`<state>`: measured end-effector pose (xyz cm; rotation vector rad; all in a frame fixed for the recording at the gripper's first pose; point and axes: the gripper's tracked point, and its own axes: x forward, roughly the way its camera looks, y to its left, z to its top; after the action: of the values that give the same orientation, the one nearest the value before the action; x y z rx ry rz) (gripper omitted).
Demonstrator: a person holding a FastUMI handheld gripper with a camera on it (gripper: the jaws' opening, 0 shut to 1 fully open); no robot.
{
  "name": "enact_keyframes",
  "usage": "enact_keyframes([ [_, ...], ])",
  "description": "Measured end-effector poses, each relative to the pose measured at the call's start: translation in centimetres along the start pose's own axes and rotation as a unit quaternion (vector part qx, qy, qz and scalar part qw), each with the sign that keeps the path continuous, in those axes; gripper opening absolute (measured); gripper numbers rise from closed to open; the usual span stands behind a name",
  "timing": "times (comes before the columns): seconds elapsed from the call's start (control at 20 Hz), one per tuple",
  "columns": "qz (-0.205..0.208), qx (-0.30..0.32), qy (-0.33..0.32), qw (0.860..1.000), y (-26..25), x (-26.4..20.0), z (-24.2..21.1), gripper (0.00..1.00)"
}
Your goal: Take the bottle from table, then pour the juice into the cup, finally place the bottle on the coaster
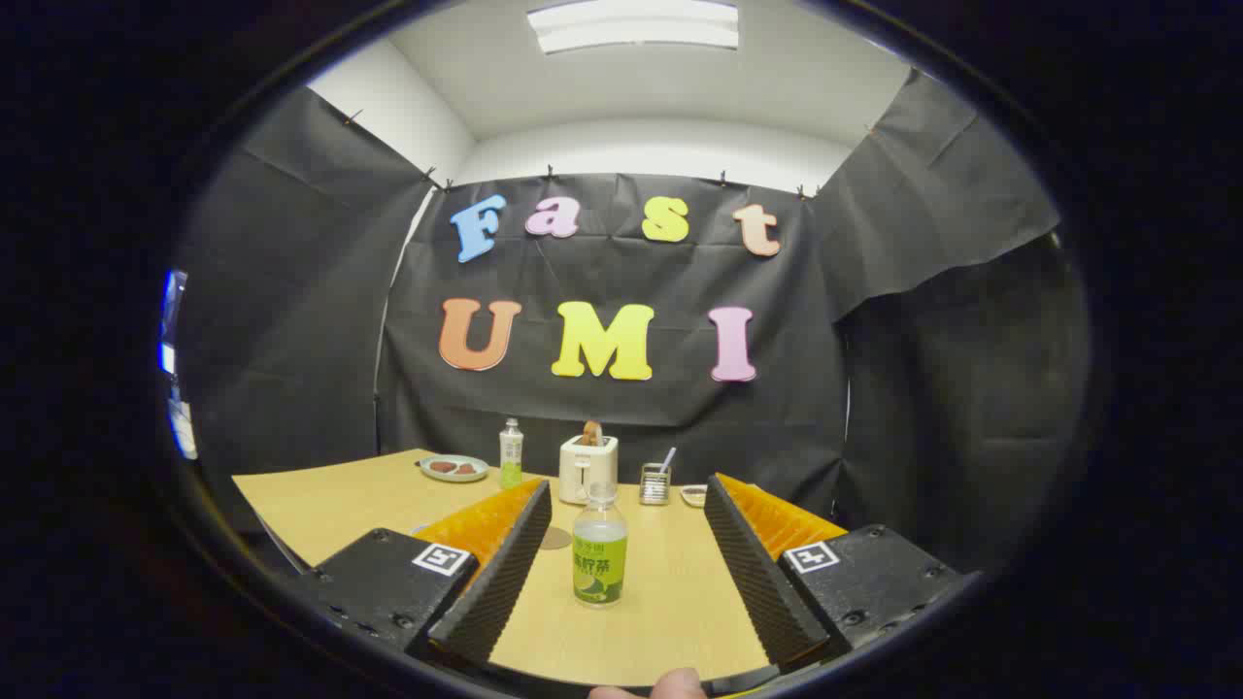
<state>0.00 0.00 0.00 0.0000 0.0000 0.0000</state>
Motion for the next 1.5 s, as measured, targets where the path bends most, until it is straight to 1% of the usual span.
enact_keyframes([
  [0.35, 0.0, 0.005, 0.005, 1.0, -0.3, 0.3, -0.3, 1.0],
  [0.55, 0.006, 0.005, 0.012, 1.0, -0.1, 0.4, -0.8, 1.0],
  [1.05, -0.016, -0.02, -0.011, 1.0, -1.1, 0.4, 0.1, 1.0],
  [1.35, -0.004, -0.009, 0.001, 1.0, -0.2, 2.3, -1.7, 1.0],
  [1.5, -0.008, -0.004, 0.015, 1.0, -0.2, 3.6, -3.2, 1.0],
])
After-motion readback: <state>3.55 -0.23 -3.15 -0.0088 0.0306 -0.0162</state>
